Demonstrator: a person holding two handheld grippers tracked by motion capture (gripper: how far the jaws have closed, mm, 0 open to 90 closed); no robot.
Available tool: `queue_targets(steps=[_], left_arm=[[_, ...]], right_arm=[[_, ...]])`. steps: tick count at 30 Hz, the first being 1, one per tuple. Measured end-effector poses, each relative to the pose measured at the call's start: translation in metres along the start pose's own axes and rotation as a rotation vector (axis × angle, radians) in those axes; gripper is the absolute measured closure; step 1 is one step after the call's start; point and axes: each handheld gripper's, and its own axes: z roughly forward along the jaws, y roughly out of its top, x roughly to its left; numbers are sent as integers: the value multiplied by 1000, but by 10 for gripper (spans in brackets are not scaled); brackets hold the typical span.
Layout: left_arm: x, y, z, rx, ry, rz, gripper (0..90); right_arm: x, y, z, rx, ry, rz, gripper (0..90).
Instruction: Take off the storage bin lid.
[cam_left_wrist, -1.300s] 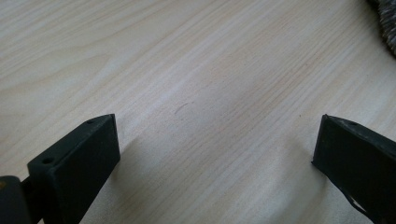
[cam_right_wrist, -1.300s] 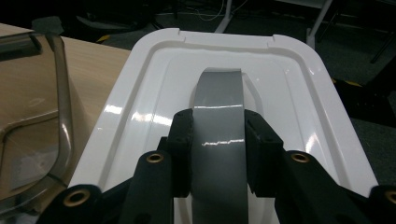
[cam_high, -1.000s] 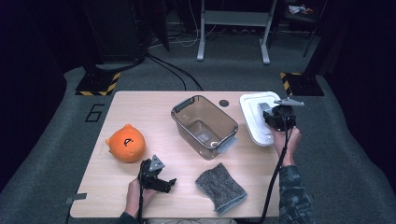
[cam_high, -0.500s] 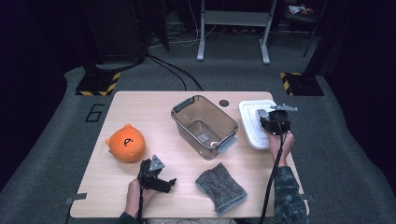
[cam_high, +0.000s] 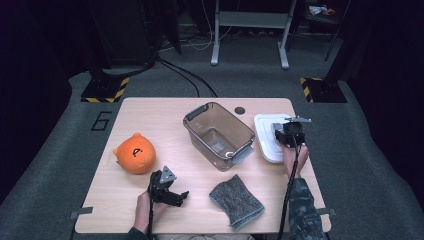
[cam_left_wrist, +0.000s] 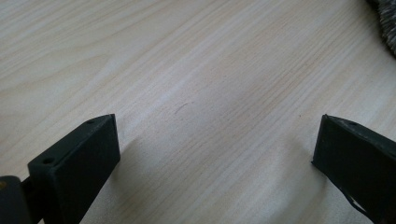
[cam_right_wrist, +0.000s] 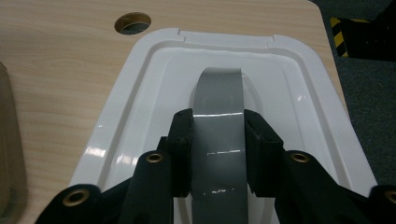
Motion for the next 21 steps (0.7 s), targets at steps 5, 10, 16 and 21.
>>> queue_targets(steps=[5, 10, 16, 21], left_arm=[[0, 0, 0, 0, 0, 0, 2], [0, 0, 0, 0, 0, 0, 2], [0, 0, 0, 0, 0, 0, 2], [0, 0, 0, -1, 1, -1, 2]], right_arm=[[3, -4, 10, 18, -8, 20, 667], [4, -9, 19, 32, -21, 32, 666], [3, -13, 27, 49, -27, 38, 663], [1, -15, 28, 64, -8, 55, 606]])
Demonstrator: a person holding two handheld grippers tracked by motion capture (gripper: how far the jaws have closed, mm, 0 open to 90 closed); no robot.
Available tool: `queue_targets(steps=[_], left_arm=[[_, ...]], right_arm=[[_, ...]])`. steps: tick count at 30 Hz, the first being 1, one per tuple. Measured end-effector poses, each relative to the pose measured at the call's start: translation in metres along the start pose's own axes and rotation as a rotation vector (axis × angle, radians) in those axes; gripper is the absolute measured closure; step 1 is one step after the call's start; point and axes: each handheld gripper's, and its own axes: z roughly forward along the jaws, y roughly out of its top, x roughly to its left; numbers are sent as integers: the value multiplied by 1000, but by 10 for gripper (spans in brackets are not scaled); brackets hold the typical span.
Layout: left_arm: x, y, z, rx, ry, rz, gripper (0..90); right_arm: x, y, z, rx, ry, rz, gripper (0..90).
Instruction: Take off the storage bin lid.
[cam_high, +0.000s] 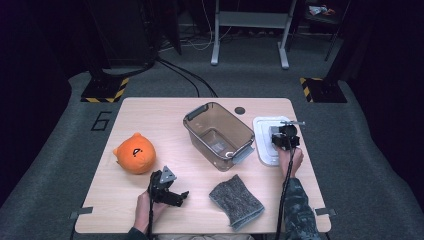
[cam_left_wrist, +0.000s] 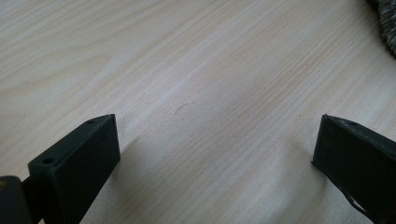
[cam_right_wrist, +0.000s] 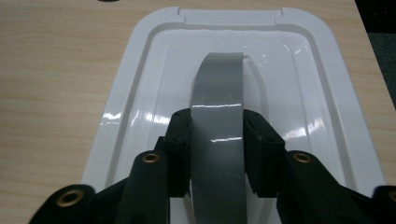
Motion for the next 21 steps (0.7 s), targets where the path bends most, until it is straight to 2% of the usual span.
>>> queue_targets(steps=[6, 8, 10, 12, 14, 21], left_arm=[[0, 0, 0, 0, 0, 1, 2], [0, 0, 0, 0, 0, 1, 2], [0, 0, 0, 0, 0, 1, 2], [0, 0, 0, 0, 0, 0, 2], [0, 0, 0, 0, 0, 1, 2], [1, 0, 0, 3, -4, 3, 2]], right_arm=[[-2, 0, -12, 7, 18, -5, 328], [-4, -2, -19, -12, 32, 1, 282], [-4, -3, -26, -5, 43, 0, 230], [-3, -5, -34, -16, 62, 3, 204], [-2, -7, -43, -37, 56, -21, 173], [1, -24, -68, -48, 79, -80, 132]])
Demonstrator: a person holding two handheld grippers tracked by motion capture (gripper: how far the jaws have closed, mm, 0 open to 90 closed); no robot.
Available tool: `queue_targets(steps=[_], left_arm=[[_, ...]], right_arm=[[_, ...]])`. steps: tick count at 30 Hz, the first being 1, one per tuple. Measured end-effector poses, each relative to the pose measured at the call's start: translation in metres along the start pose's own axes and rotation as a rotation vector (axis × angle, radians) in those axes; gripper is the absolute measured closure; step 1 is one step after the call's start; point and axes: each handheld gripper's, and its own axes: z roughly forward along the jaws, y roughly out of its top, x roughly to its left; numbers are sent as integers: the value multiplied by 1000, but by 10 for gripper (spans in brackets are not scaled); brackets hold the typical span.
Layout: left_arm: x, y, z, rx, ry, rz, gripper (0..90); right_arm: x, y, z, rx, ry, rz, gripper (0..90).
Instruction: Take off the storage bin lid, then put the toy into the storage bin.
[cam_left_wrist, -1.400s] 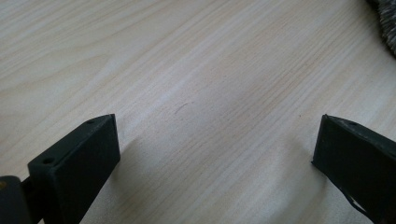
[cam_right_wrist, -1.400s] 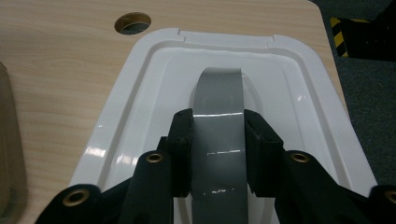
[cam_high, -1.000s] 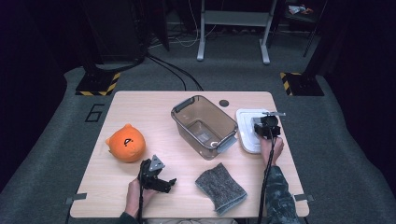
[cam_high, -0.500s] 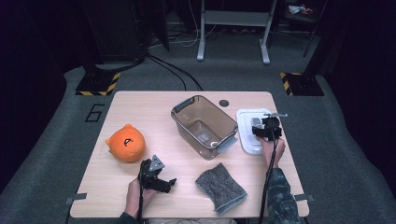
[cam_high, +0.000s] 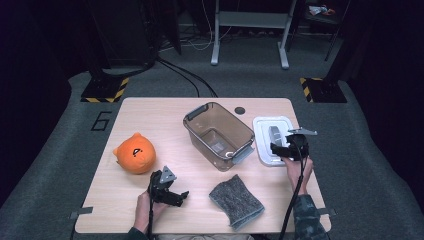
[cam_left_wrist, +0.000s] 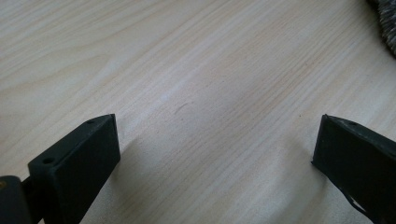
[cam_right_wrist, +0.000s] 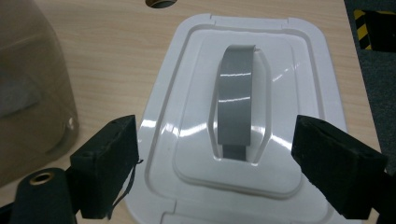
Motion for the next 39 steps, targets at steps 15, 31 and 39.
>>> queue_targets(steps=[15, 31, 39], left_arm=[[0, 0, 0, 0, -1, -1, 2], [0, 0, 0, 1, -1, -1, 2], [1, 0, 0, 0, -3, 0, 2]], right_arm=[[7, -57, -28, 45, -7, -68, 0], [-1, -108, -27, 78, 29, -103, 0], [-2, -109, -26, 71, 46, -124, 0]])
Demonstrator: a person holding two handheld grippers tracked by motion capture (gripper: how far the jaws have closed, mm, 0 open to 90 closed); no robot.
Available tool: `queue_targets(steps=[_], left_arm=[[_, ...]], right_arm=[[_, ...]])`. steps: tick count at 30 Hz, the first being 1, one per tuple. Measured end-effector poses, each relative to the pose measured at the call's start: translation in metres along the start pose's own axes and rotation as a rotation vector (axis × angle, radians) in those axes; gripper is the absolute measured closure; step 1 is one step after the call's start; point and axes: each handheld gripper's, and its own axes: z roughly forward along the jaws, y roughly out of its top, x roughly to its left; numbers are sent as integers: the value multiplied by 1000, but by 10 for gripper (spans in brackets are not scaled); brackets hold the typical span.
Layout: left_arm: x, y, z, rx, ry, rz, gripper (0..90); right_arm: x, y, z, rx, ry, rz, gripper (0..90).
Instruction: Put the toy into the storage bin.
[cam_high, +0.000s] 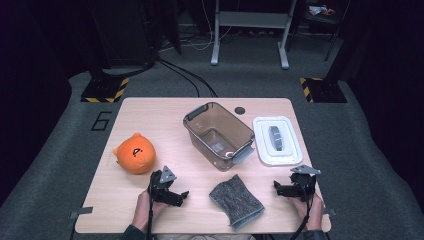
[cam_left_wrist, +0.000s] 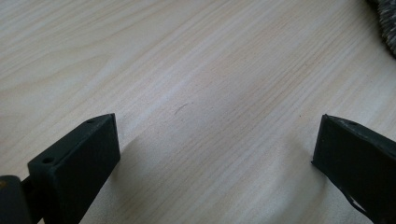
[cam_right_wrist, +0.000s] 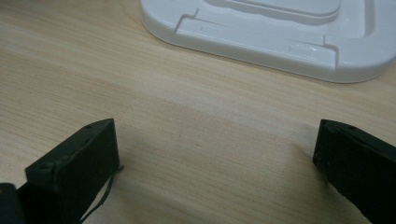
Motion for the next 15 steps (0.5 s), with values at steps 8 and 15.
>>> queue_targets(steps=[8, 15], left_arm=[[2, 0, -2, 12, 2, -4, 3], [7, 5, -23, -40, -11, -9, 21]], right_arm=[[4, 0, 0, 1, -23, 22, 0], [3, 1, 1, -1, -21, 23, 0]])
